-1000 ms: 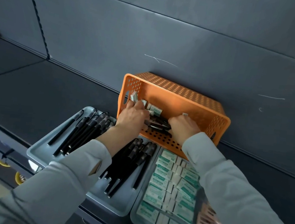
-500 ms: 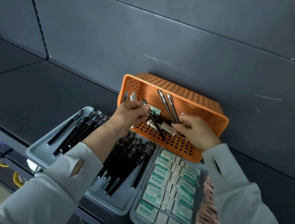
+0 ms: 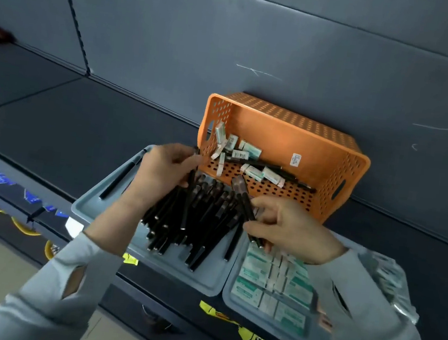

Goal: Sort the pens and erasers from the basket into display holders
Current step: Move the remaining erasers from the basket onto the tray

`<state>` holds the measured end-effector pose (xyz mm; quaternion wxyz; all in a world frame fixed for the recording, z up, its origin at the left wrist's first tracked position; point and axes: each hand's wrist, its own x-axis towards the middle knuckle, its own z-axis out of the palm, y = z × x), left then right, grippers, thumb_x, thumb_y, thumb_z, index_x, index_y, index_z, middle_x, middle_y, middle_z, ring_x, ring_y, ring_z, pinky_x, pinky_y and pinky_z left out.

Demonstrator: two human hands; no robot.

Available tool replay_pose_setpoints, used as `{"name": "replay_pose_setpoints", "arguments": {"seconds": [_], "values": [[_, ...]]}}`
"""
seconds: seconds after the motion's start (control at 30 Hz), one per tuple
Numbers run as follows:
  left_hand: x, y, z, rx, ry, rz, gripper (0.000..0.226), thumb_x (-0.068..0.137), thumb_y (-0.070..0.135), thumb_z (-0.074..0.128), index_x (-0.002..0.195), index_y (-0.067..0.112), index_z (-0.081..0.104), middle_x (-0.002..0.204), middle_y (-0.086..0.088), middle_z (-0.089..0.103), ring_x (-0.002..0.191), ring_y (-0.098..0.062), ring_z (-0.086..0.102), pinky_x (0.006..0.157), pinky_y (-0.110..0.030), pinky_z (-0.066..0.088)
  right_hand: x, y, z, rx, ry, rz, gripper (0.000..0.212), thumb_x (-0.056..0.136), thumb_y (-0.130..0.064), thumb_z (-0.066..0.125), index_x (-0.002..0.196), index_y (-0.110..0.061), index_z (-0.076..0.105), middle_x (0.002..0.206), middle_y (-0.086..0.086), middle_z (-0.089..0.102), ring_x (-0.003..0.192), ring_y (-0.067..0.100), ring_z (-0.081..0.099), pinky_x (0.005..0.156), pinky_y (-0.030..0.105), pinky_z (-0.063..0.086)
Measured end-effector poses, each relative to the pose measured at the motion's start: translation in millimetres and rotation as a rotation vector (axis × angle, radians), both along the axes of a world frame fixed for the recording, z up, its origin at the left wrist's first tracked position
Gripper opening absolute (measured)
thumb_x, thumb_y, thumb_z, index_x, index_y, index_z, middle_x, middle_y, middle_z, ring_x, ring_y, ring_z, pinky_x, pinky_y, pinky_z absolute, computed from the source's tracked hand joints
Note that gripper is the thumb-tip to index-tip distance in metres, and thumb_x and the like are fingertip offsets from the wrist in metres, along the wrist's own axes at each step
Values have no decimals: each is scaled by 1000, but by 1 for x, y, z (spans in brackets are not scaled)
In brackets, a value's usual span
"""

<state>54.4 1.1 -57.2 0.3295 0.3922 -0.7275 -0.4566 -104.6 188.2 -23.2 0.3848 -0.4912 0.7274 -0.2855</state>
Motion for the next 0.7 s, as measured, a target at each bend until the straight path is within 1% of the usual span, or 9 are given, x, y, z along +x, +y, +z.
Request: {"name": "replay_pose_setpoints", "arguments": {"seconds": [0.1, 0.17, 0.23, 0.33, 0.43, 0.5, 0.57, 0.63, 0.7], "values": [[9, 5, -10, -158, -213, -53, 12, 86, 30, 70, 85, 18, 71, 63, 11, 67, 46, -12, 63, 61, -31, 57, 32, -5, -13, 64, 63, -48, 60, 90, -22, 67, 142, -16, 37, 78, 2, 69, 52, 9, 64, 50, 16, 45], [5, 11, -13, -287, -305, -68, 14, 86, 30, 70, 93, 17, 71, 79, 5, 73, 55, -15, 67, 63, -33, 56, 46, -13, -20, 56, 124, -83, 62, 90, -26, 67, 142, -19, 35, 80, 1, 70, 54, 10, 68, 51, 18, 48], [1, 14, -18, -473, -386, -82, 23, 82, 26, 73, 103, 16, 70, 91, -2, 71, 75, -22, 68, 68, -32, 52, 53, -20, -26, 30, 249, -97, 56, 89, -34, 66, 138, -19, 42, 82, -1, 70, 60, 10, 70, 60, 23, 53], [2, 14, -32, -604, -375, -196, 40, 74, 14, 79, 112, 14, 70, 106, -7, 67, 96, -32, 63, 79, -38, 52, 57, -28, -29, 16, 418, -80, 47, 92, -31, 62, 135, -17, 51, 88, 1, 71, 68, 8, 70, 70, 20, 51], [6, 10, -39, -666, -377, -260, 38, 72, 11, 81, 109, 12, 72, 108, -6, 67, 99, -34, 62, 84, -42, 53, 56, -33, -23, 65, 395, -51, 40, 94, -22, 60, 133, -13, 54, 91, 5, 72, 66, 1, 69, 66, 14, 48], [6, 3, -37, -693, -354, -282, 36, 72, 11, 81, 107, 11, 72, 108, -7, 68, 98, -34, 62, 84, -42, 53, 47, -34, -13, 58, 326, -92, 40, 95, -19, 59, 135, -14, 53, 91, 1, 72, 63, 0, 68, 67, 15, 50], [2, -5, -28, -714, -280, -299, 31, 75, 11, 80, 105, 10, 73, 107, -7, 68, 94, -34, 63, 79, -43, 55, 23, -33, -2, 14, 370, -192, 35, 97, -16, 56, 132, -14, 56, 97, 0, 69, 74, 9, 71, 75, 24, 53], [-12, -12, -17, -754, -207, -344, 24, 79, 7, 75, 103, 9, 74, 105, -8, 68, 92, -32, 64, 76, -41, 55, -12, -36, 5, 12, 579, -289, 36, 97, -9, 51, 132, -14, 57, 113, 8, 67, 99, 22, 67, 90, 31, 50], [-40, -18, -8, -797, -226, -401, 23, 83, 3, 69, 105, 7, 72, 105, -10, 68, 94, -31, 64, 76, -40, 55, -46, -41, 2, 86, 744, -344, 45, 95, -2, 47, 137, -16, 53, 129, 13, 60, 116, 30, 57, 100, 35, 45]]}}
